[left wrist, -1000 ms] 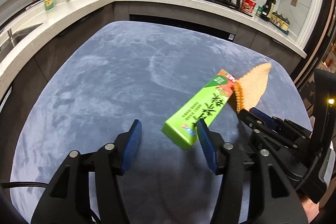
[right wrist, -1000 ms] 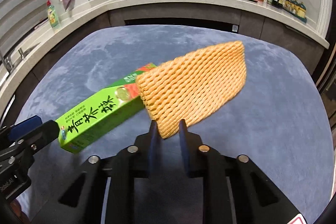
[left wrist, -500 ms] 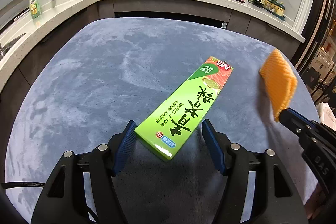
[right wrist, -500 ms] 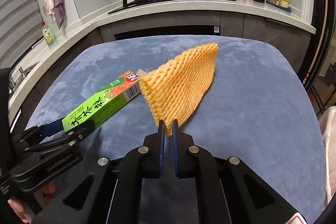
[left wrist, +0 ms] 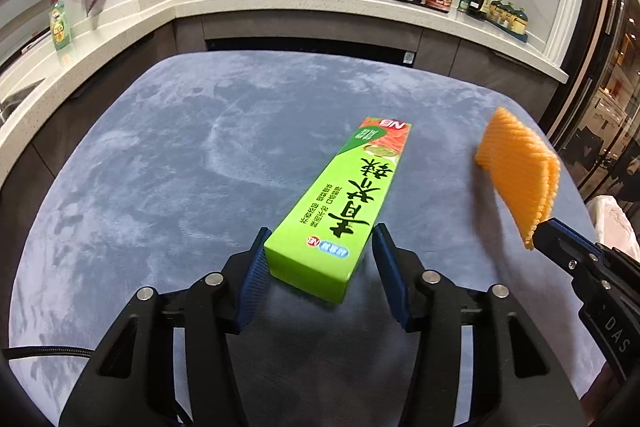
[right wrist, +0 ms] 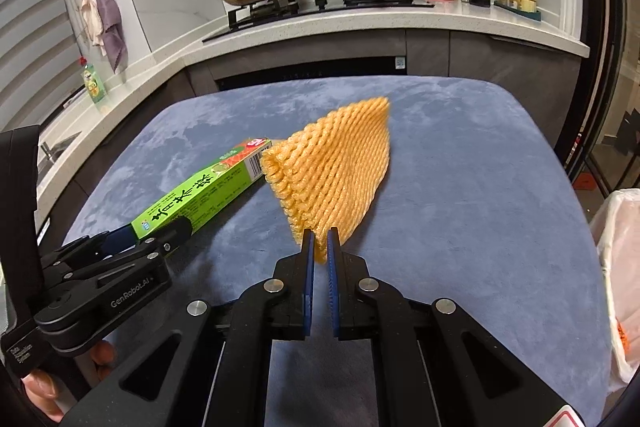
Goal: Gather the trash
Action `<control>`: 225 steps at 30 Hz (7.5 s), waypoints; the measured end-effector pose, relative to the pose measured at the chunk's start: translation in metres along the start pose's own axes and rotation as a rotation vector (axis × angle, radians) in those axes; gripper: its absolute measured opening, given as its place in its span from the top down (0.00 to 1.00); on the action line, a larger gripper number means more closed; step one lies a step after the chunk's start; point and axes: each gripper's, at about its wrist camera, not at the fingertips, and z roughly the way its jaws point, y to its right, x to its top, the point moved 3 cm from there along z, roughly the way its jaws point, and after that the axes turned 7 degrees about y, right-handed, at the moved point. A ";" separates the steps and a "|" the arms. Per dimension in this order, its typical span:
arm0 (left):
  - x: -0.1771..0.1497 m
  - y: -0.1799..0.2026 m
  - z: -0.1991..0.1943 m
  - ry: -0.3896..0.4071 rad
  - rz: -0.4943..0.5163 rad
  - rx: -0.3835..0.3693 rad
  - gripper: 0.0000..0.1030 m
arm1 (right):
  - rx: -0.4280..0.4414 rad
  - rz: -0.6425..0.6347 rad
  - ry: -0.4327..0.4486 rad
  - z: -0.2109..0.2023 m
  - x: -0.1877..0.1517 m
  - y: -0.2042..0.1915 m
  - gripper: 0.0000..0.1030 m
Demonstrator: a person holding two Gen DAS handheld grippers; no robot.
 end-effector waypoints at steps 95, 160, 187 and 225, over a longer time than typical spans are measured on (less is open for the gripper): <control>-0.008 0.378 -0.114 0.082 0.362 -0.431 0.63 | -0.387 0.402 0.228 -0.220 -0.056 0.303 0.72; -0.053 0.325 -0.132 0.020 0.372 -0.243 0.32 | -0.425 0.289 0.086 -0.259 -0.069 0.263 0.32; -0.063 0.324 -0.133 0.007 0.375 -0.237 0.17 | -0.457 0.270 0.082 -0.262 -0.075 0.261 0.19; -0.077 0.324 -0.128 -0.026 0.378 -0.223 0.11 | -0.468 0.277 0.045 -0.256 -0.087 0.268 0.16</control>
